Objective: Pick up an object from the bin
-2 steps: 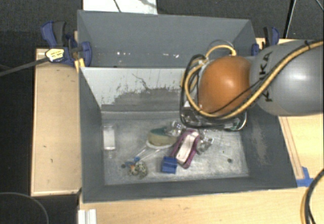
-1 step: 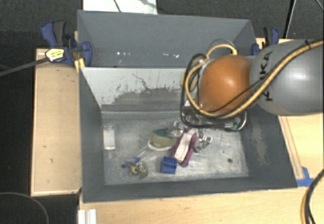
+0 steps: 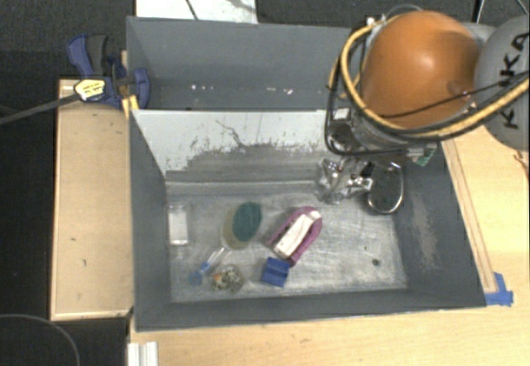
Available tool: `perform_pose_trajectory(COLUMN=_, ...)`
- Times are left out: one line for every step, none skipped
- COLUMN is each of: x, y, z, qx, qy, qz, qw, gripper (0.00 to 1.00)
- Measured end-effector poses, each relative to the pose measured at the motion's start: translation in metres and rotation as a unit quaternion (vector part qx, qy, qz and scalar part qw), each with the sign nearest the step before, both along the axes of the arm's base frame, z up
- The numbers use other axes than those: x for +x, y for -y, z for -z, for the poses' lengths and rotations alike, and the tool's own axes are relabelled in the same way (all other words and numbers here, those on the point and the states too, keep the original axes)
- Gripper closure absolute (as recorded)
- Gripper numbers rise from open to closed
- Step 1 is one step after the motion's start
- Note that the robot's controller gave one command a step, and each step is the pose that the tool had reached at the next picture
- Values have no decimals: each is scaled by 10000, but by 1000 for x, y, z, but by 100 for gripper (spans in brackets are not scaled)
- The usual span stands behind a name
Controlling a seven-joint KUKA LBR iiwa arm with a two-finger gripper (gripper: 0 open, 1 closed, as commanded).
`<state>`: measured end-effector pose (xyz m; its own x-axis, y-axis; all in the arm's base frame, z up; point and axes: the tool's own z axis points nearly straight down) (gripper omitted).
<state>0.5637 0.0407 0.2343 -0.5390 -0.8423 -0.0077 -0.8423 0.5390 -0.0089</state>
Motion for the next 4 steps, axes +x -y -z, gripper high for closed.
perform_pose_trajectory(x=-2, y=0, z=5, qx=2, qy=-47, qz=20, qw=10000, gripper=0)
perform_pose_trajectory(x=20, y=-26, z=123, qx=3, qy=-84, qz=-11, qw=10000, gripper=0)
perform_pose_trajectory(x=-43, y=-13, z=161, qx=13, qy=-29, qz=-173, qw=9998, gripper=0)
perform_pose_trajectory(x=-39, y=-15, z=158, qx=30, qy=20, qz=-188, qw=9998, gripper=100)
